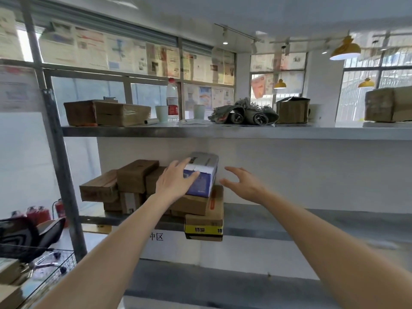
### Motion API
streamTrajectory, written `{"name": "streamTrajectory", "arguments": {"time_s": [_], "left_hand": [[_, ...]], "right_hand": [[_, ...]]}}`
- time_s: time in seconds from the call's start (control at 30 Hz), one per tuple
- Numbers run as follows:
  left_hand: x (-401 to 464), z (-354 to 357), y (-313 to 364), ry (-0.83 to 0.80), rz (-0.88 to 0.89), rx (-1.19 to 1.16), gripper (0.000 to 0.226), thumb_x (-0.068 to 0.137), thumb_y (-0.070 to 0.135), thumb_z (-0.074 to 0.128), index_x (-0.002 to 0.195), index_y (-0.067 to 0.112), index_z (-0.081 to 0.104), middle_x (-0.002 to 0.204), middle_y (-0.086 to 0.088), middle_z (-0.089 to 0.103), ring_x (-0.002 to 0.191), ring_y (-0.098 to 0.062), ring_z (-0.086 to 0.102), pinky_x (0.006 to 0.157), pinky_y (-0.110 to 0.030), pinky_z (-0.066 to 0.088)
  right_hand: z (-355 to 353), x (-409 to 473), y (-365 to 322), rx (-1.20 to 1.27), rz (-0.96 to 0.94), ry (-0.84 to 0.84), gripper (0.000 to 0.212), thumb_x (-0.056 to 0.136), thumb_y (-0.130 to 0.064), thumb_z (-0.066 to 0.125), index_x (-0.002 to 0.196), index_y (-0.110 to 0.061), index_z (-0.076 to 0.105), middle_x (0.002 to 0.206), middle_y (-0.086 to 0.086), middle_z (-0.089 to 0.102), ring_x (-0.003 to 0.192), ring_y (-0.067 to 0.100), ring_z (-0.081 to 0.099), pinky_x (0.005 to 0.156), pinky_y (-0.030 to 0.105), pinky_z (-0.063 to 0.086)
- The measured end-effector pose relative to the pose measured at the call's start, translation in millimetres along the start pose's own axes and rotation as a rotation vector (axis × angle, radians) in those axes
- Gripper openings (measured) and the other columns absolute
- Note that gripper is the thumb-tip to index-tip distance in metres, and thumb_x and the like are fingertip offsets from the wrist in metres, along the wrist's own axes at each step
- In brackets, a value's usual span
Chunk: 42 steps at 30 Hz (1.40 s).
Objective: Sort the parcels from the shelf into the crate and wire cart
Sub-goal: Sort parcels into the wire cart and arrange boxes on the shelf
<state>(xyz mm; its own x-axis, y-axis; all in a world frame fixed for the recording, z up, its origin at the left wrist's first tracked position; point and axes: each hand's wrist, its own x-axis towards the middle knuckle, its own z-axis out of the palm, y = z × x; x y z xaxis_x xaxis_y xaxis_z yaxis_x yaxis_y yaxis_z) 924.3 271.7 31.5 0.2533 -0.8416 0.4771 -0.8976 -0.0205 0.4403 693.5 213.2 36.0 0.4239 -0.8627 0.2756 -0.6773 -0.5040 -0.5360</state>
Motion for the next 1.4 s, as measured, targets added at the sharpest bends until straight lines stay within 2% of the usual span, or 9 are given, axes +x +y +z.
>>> {"name": "streamTrajectory", "arguments": {"time_s": [0.33, 0.5, 0.73, 0.8, 0.97, 1.13, 1.23, 1.3, 1.4], "left_hand": [[73, 39, -52, -0.117, -0.09, -0.101, 0.069, 0.097, 0.064, 0.048, 0.156, 0.031, 0.035, 0.157, -0.002, 0.043, 0.141, -0.026, 0.043, 0.111, -0.043, 0.038], [97, 50, -58, -0.167, -0.151, -0.281, 0.066, 0.096, 0.06, 0.055, 0.153, 0.028, 0.043, 0.156, 0.0, 0.045, 0.138, -0.024, 0.046, 0.114, -0.043, 0.039], [93, 49, -45, -0.141, -0.197, -0.396, 0.077, 0.089, 0.056, 0.069, 0.154, 0.028, 0.039, 0.156, 0.0, 0.043, 0.138, -0.024, 0.046, 0.112, -0.043, 0.042], [81, 45, -35, -0.103, -0.205, -0.431, 0.08, 0.088, 0.051, 0.073, 0.155, 0.028, 0.037, 0.156, 0.001, 0.042, 0.138, -0.024, 0.045, 0.113, -0.044, 0.041], [48, 38, -8, -0.053, -0.244, -0.575, 0.043, 0.09, 0.039, 0.076, 0.125, 0.033, 0.052, 0.115, 0.009, 0.064, 0.101, -0.011, 0.064, 0.088, -0.033, 0.058], [-3, 26, 15, 0.054, -0.369, -0.756, 0.026, 0.097, 0.031, 0.067, 0.121, 0.03, 0.057, 0.108, 0.006, 0.069, 0.092, -0.013, 0.07, 0.068, -0.025, 0.054], [-38, 12, 28, 0.125, -0.437, -0.91, 0.028, 0.098, 0.044, 0.063, 0.124, 0.033, 0.057, 0.108, 0.004, 0.073, 0.092, -0.016, 0.074, 0.073, -0.031, 0.057], [-63, 5, 33, 0.141, -0.47, -1.001, 0.047, 0.093, 0.059, 0.061, 0.133, 0.035, 0.056, 0.116, 0.003, 0.074, 0.097, -0.019, 0.075, 0.081, -0.039, 0.06], [-107, -8, 43, 0.204, -0.485, -1.05, 0.043, 0.096, 0.05, 0.062, 0.135, 0.037, 0.05, 0.121, 0.005, 0.071, 0.098, -0.019, 0.075, 0.074, -0.038, 0.061]], "right_hand": [[59, 98, -10, 0.126, 0.008, -0.039, 0.065, 0.1, -0.057, 0.052, 0.154, -0.024, 0.039, 0.152, 0.01, 0.048, 0.136, 0.029, 0.048, 0.097, 0.03, 0.038], [68, 113, -4, 0.394, 0.053, -0.124, 0.071, 0.098, -0.055, 0.058, 0.157, -0.026, 0.034, 0.156, 0.004, 0.042, 0.131, 0.019, 0.048, 0.098, 0.024, 0.037], [70, 112, -2, 0.598, 0.091, -0.12, 0.065, 0.099, -0.042, 0.062, 0.156, -0.028, 0.034, 0.147, 0.005, 0.046, 0.111, 0.015, 0.056, 0.085, 0.028, 0.054], [66, 108, -2, 0.597, 0.052, -0.086, 0.063, 0.099, -0.038, 0.064, 0.154, -0.028, 0.036, 0.148, 0.003, 0.046, 0.115, 0.015, 0.055, 0.096, 0.032, 0.053], [54, 82, 0, 0.568, -0.049, -0.052, 0.062, 0.098, -0.039, 0.065, 0.153, -0.026, 0.041, 0.154, 0.003, 0.042, 0.132, 0.019, 0.047, 0.108, 0.032, 0.043], [30, 45, -1, 0.573, -0.093, -0.153, 0.061, 0.097, -0.039, 0.066, 0.151, -0.031, 0.039, 0.15, 0.004, 0.043, 0.115, 0.019, 0.057, 0.09, 0.03, 0.054], [21, 19, -1, 0.648, -0.149, -0.18, 0.06, 0.097, -0.039, 0.066, 0.151, -0.032, 0.042, 0.148, 0.004, 0.047, 0.109, 0.015, 0.061, 0.08, 0.026, 0.057], [21, -1, -3, 0.693, -0.184, -0.232, 0.058, 0.099, -0.036, 0.065, 0.152, -0.033, 0.041, 0.142, -0.001, 0.048, 0.101, 0.01, 0.062, 0.064, 0.019, 0.056], [27, -29, -9, 0.776, -0.229, -0.311, 0.057, 0.101, -0.026, 0.062, 0.152, -0.029, 0.038, 0.136, -0.008, 0.043, 0.098, 0.006, 0.058, 0.057, 0.013, 0.052]]}}
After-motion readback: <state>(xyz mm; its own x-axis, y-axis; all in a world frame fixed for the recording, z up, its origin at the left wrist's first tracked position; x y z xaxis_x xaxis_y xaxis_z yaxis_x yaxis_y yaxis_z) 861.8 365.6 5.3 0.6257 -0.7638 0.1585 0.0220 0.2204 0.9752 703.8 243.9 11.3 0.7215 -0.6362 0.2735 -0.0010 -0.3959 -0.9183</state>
